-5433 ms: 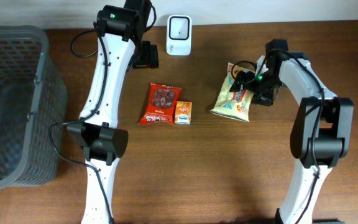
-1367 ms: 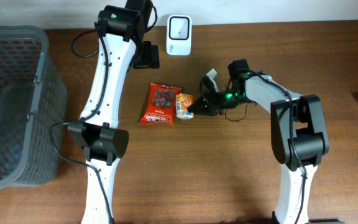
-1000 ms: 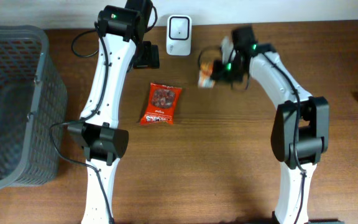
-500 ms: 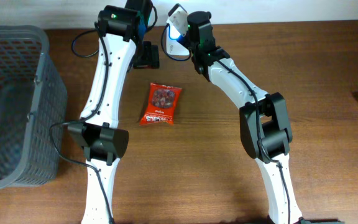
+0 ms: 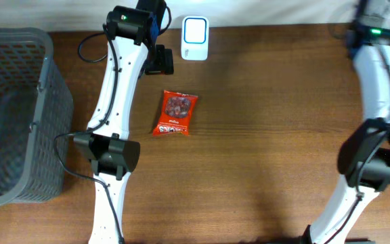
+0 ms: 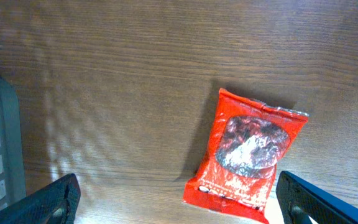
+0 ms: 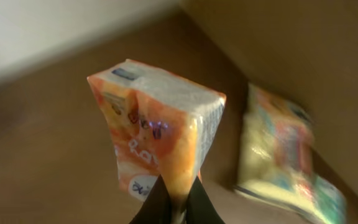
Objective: Scan the item barcode
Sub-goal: 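Carry the orange box to the far right and release it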
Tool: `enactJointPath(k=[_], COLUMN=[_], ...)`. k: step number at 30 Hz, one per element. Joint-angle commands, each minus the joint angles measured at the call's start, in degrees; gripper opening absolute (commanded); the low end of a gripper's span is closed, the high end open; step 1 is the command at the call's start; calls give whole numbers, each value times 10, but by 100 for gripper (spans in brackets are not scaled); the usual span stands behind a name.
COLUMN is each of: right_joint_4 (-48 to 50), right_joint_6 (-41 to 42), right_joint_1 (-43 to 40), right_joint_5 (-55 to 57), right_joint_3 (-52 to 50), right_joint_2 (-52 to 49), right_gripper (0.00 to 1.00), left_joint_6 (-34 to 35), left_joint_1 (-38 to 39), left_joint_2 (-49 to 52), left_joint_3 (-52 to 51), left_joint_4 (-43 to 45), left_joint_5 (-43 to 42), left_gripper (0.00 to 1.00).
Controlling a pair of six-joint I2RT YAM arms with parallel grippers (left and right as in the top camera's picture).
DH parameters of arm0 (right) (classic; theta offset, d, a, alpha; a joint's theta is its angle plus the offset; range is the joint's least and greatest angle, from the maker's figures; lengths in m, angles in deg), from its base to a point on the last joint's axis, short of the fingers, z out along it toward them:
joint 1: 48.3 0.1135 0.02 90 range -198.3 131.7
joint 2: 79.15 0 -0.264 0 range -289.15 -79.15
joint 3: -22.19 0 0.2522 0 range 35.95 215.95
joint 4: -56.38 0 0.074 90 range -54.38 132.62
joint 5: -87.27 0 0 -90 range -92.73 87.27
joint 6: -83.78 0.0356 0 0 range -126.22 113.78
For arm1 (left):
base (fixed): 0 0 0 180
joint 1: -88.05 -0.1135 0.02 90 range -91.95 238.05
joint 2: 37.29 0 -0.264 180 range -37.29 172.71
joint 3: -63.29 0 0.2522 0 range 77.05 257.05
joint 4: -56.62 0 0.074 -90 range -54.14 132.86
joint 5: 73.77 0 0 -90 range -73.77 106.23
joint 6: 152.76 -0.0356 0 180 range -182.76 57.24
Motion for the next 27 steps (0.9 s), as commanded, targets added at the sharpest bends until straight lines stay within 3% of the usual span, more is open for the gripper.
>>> enactJointPath(k=[1, 6, 9, 17, 23, 24, 25, 26, 27], right_joint_4=[-92, -197, -209, -184, -162, -171, -175, -177, -180], right_joint_6=[80, 118, 122, 122, 51, 51, 51, 51, 51], right_joint_1=[-85, -240, -302, -312, -312, -312, -312, -312, -312], right_joint_5=[-1, -13, -13, -51, -285, -285, -283, -283, -283], right_joint_3=[-5, -7, -16, -16, -16, -16, -16, -16, -16], right_joint_2=[1, 1, 1, -82, -99, -99, -99, -99, -99], right_gripper=[4, 4, 4, 4, 10, 40, 63, 72, 90], left_joint_6=[6, 6, 6, 6, 6, 6, 6, 6, 6], left_joint_1=[-2, -2, -2, -2, -2, -2, -2, -2, -2], left_joint_2=[0, 0, 0, 0, 0, 0, 0, 0, 0], left_joint_3=[4, 4, 4, 4, 4, 4, 4, 4, 4], left_joint_4=[0, 0, 0, 0, 0, 0, 0, 0, 0], left_joint_5=[-2, -2, -2, -2, -2, -2, -2, -2, -2], left_gripper=[99, 99, 99, 99, 99, 99, 99, 99, 99])
